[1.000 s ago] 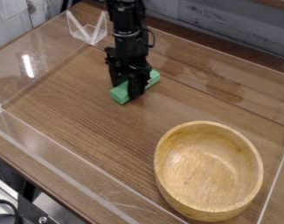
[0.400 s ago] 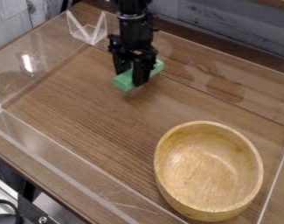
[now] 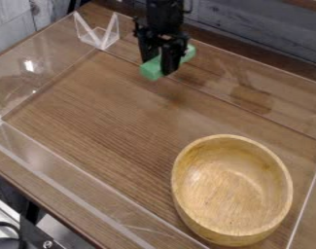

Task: Put the green block in the brown bowl

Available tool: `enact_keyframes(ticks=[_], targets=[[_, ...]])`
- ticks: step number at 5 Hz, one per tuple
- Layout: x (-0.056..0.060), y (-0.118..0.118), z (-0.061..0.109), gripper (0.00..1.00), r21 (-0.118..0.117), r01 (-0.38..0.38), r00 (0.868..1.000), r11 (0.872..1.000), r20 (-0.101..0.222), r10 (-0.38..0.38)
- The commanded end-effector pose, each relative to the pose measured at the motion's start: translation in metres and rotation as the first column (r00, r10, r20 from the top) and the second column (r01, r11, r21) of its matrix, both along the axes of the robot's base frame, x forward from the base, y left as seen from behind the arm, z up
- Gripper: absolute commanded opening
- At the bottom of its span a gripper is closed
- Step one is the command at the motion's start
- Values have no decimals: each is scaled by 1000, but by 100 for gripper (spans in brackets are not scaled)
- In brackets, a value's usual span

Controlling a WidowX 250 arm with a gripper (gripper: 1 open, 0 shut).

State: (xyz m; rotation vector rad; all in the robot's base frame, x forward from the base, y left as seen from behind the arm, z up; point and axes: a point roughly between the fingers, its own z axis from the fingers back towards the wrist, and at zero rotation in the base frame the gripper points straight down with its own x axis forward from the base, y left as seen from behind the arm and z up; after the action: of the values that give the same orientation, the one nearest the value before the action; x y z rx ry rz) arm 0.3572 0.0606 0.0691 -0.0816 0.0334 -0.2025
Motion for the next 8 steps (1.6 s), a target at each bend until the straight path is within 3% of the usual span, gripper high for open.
enact_keyframes(ticks=[1,4,8], targets=[[18,0,25,0,17,15,995,1000,94,-16],[15,3,35,0,31,29,985,999,169,-33],[14,5,50,0,55,52,959,997,277,-65]])
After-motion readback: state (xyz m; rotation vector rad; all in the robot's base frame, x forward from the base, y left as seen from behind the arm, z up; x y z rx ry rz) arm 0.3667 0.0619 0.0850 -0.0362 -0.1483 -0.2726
